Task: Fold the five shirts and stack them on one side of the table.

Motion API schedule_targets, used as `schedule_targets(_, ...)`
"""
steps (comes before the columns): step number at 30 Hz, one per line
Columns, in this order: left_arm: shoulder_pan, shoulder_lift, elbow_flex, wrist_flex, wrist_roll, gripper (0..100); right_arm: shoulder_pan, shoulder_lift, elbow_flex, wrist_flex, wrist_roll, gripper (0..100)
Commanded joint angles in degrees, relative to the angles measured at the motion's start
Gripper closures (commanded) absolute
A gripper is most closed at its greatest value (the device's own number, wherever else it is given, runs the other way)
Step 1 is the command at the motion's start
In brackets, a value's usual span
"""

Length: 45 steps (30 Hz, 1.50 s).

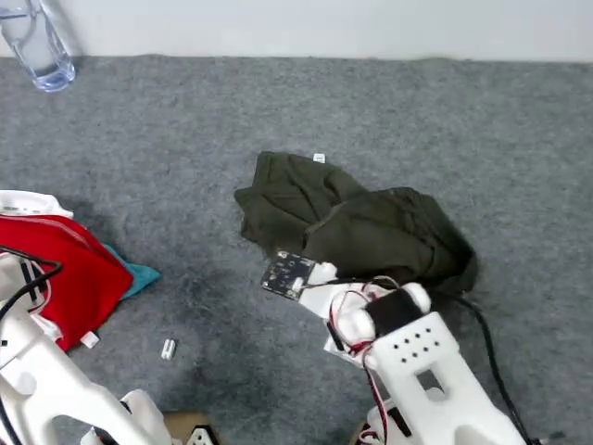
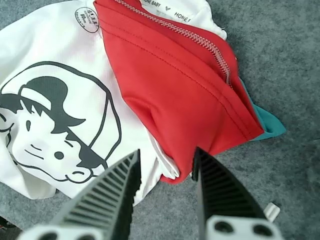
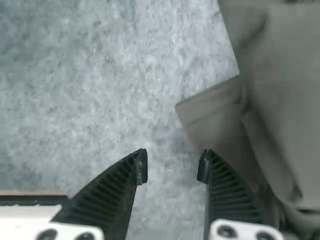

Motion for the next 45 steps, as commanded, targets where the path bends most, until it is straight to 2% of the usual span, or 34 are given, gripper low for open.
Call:
schedule_targets(1, 0.3, -1.3, 0.0, 0.0, -0.3, 84, -1.0, 5.5, -0.2, -5.4, -0.5, 82.6)
schedule_targets(9, 0.3, -1.3, 0.0, 0.0, -0.3, 84, 0.1, 21.0, -0.3, -16.2, -0.5, 82.6)
schedule_targets(16, 0.3, -1.3, 0.0, 0.0, -0.4, 84, 3.1, 26.0, -0.3, -22.6, -0.4, 82.6)
schedule_targets(24, 0.2, -1.3, 0.0, 0.2, -0.4, 84, 4.4, 32.9, -4.7, -22.7, -0.4, 82.7)
schedule_targets(26, 0.0, -1.3, 0.0, 0.2, -0.4, 84, 4.4, 35.8, -6.9, -20.7, -0.4, 85.5)
schedule_targets(30, -0.1, -1.3, 0.0, 0.3, -0.4, 84, 4.8, 41.7, -12.6, -17.0, -0.4, 99.2)
schedule_targets(36, -0.1, -1.3, 0.0, 0.3, -0.4, 84, 8.5, 39.5, -17.0, -13.0, -0.5, 99.0)
schedule_targets(40, 0.2, -1.4, -0.2, 0.0, -0.5, 84, 8.7, 27.9, -26.3, -0.1, -0.4, 99.1)
schedule_targets(45, 0.4, -1.4, -0.3, -0.1, -0.5, 84, 8.6, 17.5, -48.8, 14.0, -0.5, 99.1)
